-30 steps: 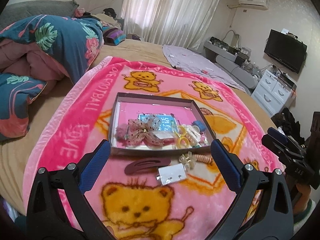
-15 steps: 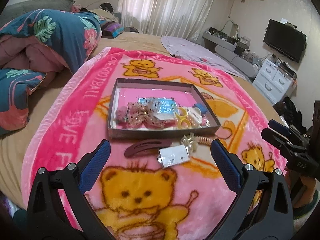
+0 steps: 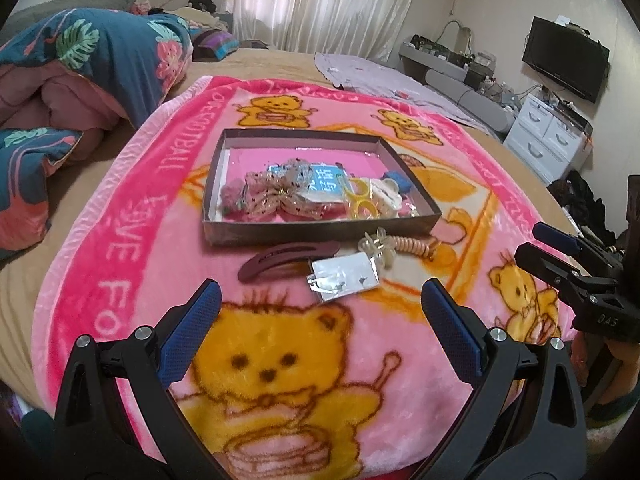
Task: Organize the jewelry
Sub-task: 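Withdraw both tools from the box back over the remaining jewelry, then grasp the bagged stud-earring card with the left tool while the right tool grasps the peach coiled hair tie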
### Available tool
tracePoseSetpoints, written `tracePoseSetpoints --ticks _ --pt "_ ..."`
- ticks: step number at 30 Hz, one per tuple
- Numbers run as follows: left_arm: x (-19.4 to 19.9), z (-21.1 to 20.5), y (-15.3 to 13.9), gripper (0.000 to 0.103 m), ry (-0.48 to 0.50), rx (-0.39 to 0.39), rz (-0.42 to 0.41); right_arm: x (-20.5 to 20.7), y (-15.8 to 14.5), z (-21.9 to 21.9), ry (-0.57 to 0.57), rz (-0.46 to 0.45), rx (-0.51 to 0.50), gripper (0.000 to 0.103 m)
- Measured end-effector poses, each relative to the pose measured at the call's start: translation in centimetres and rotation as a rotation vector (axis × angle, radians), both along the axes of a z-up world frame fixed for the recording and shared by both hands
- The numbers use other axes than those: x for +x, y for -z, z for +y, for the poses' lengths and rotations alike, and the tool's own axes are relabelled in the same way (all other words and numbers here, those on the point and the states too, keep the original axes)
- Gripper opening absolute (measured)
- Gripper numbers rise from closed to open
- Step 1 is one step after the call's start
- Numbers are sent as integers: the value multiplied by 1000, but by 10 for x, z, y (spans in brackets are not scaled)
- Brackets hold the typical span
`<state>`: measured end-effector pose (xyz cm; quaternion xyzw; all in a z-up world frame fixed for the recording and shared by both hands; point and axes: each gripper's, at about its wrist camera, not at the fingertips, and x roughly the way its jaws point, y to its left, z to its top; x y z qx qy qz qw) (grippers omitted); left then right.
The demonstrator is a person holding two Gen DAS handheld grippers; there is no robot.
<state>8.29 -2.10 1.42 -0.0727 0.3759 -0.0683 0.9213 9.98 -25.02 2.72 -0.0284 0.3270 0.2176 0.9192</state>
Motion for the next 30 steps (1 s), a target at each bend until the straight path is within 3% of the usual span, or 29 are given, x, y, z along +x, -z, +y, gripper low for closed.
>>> tracePoseSetpoints --ticks 15,30 --pt "24 -23 54 94 49 6 119 30 45 -11 54 87 -56 92" --pt "72 -48 86 93 69 22 157 75 70 -20 60 209 -33 91"
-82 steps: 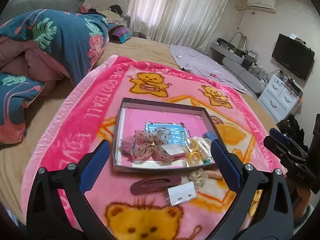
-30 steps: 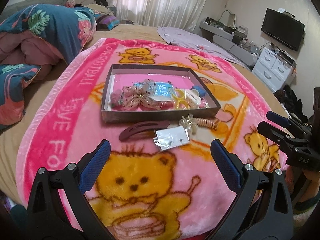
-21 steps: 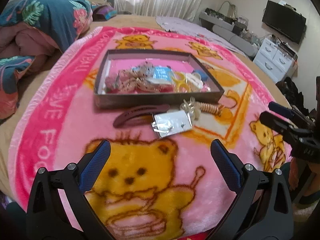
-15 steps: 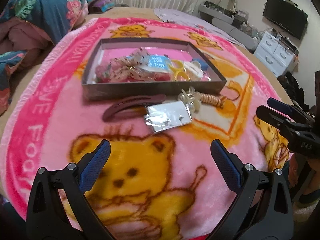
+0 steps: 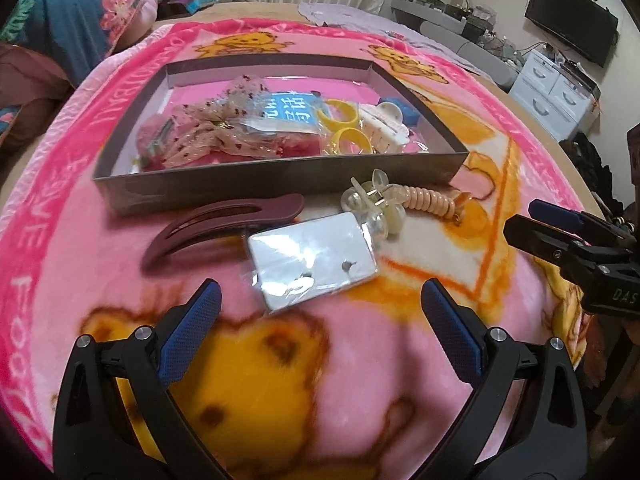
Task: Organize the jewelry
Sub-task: 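Grasp the bagged stud-earring card with the left tool while the right tool grasps the peach coiled hair tie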
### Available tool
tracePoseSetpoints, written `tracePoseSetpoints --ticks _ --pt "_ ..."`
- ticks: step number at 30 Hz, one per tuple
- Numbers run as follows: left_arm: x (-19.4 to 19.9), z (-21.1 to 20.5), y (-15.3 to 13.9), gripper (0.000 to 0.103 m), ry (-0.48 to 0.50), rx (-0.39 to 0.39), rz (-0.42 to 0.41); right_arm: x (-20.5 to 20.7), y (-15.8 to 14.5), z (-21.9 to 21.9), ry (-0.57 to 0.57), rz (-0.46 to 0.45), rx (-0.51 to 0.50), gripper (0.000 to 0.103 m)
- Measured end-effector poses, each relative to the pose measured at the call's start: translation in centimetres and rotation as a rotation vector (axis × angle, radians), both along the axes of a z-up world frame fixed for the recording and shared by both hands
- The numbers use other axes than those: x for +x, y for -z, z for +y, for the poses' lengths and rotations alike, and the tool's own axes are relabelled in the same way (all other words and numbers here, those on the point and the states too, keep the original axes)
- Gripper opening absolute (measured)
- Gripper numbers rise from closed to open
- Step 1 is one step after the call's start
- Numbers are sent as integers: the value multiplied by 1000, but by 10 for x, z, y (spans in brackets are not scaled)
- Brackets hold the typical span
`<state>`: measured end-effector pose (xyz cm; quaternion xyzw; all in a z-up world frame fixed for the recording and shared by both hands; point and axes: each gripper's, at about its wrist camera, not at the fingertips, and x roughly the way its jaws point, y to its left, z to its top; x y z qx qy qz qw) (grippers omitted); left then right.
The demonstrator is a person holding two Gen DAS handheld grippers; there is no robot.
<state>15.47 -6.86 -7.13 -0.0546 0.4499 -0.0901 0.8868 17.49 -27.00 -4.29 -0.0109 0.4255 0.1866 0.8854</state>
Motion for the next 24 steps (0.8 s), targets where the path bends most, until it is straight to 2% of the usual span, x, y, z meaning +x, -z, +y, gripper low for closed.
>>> tracePoseSetpoints --ticks 2,4,10,13,18,19,22,24 --pt "5 -2 2 92 1 -3 1 5 1 0 -5 8 3 88" --pt "10 -6 5 86 -2 12 2 10 2 0 -13 22 13 85" --pt "18 -9 13 63 -2 36 1 28 15 9 -48 65 -14 79" --pt "17 -5 12 60 10 27 -6 36 20 20 -74 70 -42 77" --pt "10 5 7 58 19 -16 -10 48 31 42 -138 71 -95 68" --pt "7 7 5 58 22 -19 -14 50 35 47 -153 80 -107 64" --pt "-1 12 0 58 27 -37 -19 52 42 53 -155 78 -129 58" --pt "-6 14 -2 58 32 -47 -19 49 41 55 -158 70 -139 49"
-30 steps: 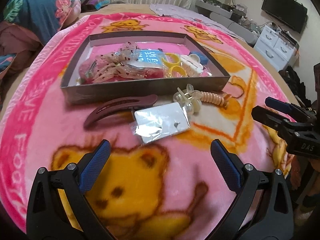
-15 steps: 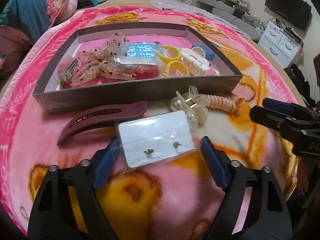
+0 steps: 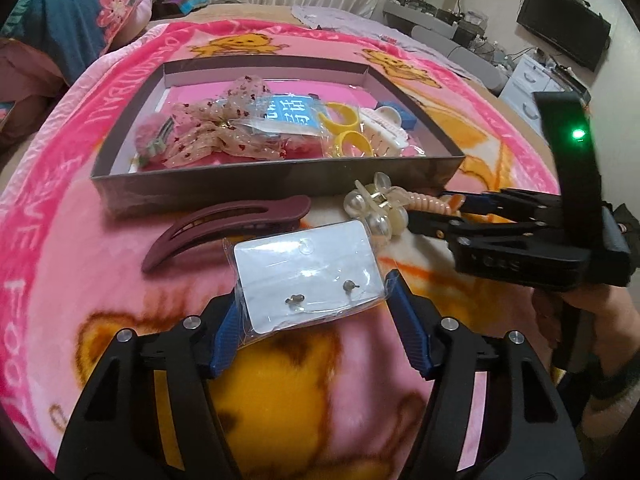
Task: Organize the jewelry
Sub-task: 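Grasp the bagged stud-earring card with the left tool while the right tool grasps the peach coiled hair tie, then carry the earring card and hair tie into the grey box and release both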
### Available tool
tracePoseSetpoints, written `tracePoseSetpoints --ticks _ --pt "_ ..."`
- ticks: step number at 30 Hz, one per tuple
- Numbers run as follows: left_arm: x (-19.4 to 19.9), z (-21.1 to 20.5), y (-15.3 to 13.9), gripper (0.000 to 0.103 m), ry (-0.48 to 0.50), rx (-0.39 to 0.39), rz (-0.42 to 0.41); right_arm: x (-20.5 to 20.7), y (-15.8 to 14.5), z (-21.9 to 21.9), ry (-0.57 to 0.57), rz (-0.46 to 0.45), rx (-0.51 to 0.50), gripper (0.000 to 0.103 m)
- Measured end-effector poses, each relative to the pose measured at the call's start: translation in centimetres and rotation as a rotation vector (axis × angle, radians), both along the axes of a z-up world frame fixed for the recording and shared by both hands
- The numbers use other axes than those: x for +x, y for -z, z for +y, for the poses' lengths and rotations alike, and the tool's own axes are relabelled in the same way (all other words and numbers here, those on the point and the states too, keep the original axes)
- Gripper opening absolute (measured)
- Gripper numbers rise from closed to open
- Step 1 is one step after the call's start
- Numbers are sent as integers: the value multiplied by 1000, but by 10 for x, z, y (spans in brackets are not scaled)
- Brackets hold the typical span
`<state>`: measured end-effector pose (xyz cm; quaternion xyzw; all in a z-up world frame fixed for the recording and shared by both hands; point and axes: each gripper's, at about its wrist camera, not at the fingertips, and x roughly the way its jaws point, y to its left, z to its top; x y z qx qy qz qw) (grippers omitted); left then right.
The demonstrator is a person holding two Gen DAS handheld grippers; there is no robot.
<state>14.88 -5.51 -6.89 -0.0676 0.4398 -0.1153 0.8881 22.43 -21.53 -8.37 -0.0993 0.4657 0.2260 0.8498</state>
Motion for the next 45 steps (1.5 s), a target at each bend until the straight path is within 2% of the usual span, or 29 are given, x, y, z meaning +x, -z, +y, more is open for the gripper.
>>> tracePoseSetpoints --ticks 4,7,14,22,33,45 --pt "-10 8 -5 58 -4 -11 1 -8 -5 1 -30 18 49 33" --pt "-16 13 -9 58 -14 -17 -5 -21 -9 1 -33 28 84 32" --pt "-30 24 -23 58 -39 -29 -32 -49 -23 -9 -4 20 127 31" --pt "-38 45 -40 58 -89 -36 -74 -72 -59 -9 -19 -59 203 31" --pt "-29 76 -58 58 -165 -44 -118 -70 -92 17 -91 -126 236 31" --pt "1 82 -79 58 -169 -17 -164 -49 -117 35 -111 -182 252 31"
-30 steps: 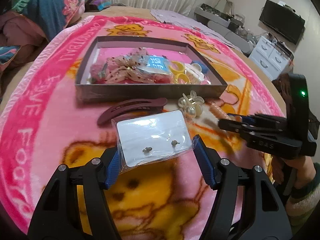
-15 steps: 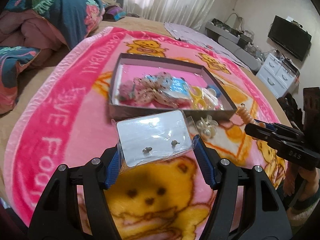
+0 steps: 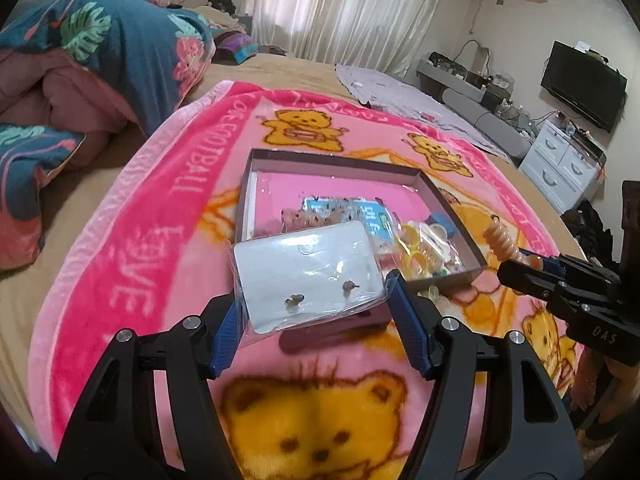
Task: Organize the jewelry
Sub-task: 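Carry the earring card and hair tie into the grey box and release both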
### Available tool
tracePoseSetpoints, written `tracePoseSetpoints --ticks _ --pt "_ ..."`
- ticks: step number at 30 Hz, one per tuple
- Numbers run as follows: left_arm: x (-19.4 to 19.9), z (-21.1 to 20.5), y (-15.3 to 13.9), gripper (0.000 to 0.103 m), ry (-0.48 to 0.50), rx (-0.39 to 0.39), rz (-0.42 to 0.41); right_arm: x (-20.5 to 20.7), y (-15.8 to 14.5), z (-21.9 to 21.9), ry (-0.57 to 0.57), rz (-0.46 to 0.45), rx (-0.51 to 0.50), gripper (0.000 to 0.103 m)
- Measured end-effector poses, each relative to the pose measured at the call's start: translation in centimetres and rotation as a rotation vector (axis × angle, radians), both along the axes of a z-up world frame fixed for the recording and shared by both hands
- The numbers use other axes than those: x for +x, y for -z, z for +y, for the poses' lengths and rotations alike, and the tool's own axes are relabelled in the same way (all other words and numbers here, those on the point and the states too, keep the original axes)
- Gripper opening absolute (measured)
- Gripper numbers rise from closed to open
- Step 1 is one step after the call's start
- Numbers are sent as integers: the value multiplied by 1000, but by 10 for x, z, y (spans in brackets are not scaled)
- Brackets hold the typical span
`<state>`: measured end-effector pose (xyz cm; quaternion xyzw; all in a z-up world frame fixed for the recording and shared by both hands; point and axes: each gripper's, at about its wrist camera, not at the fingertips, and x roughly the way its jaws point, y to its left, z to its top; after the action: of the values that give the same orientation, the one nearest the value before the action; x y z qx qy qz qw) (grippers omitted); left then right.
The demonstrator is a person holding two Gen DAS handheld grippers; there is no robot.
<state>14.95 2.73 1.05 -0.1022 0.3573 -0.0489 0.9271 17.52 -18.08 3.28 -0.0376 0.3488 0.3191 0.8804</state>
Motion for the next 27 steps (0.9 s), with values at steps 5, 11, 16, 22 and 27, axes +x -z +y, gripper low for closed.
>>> tracePoseSetpoints --ticks 5,11,16,22,27 --pt "13 -4 -3 58 8 13 -3 14 -9 0 12 -22 8 31" --pt "29 -12 -5 58 22 30 -6 32 -15 -6 34 -41 13 31" --pt "45 -18 -7 58 31 47 -6 50 -25 -14 66 -58 27 31" --pt "64 -23 -3 58 35 56 11 73 -38 -25 107 -89 39 31" --pt "83 -29 4 58 38 63 29 86 -25 -37 132 -68 33 31"
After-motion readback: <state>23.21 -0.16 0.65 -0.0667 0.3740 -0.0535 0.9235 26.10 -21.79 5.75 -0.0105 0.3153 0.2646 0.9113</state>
